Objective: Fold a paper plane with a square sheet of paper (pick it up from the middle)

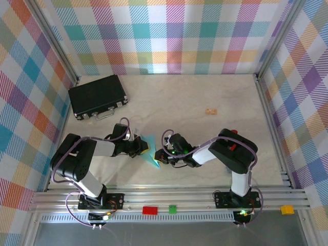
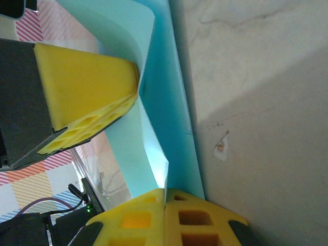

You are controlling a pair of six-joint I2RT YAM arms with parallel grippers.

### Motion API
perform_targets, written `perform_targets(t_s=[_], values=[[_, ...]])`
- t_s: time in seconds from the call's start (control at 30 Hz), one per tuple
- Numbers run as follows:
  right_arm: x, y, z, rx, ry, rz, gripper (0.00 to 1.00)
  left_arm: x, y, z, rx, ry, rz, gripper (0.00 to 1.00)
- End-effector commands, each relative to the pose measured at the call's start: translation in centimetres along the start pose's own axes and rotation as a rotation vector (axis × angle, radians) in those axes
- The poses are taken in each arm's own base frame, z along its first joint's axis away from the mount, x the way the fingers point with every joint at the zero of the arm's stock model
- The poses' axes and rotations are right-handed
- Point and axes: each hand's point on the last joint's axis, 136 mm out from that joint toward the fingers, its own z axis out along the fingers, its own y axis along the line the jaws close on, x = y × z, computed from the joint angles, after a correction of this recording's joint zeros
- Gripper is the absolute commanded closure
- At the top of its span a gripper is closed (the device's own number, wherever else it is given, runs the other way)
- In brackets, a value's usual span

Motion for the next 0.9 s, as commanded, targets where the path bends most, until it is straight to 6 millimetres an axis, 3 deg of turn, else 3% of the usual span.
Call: perform_targets(t_s=[0.0,0.27,0.37,0.63,0.73,0.87], values=[[2.5,-5.1,0.7,0.171,0.082,0.087,0.98,0.9,3.0,0.4,-0.099,0.031,-0.056,0.93],[2.5,-4.9,0.2,0.179,0.077,0.078,0.96,1.1,3.4,-0.4,-0.133,0.002,-0.054,0.94],[2.6,-5.0,0.0,0.187,0.079,0.073,0.99,0.7,1.9,-1.0,-0.105,-0.013,-0.03,0.93],[2.9,-5.3,0.2,0.187,0.092,0.09,1.0,-0.6,-4.2,-2.7,0.056,-0.032,0.07,0.87],[2.9,-5.4,0.2,0.195,0.094,0.094,1.0,-0.2,-4.9,-2.8,0.081,-0.015,0.078,0.87],[3.0,-5.6,0.2,0.203,0.096,0.1,1.0,0.6,-4.5,-2.1,0.073,0.022,0.066,0.87]])
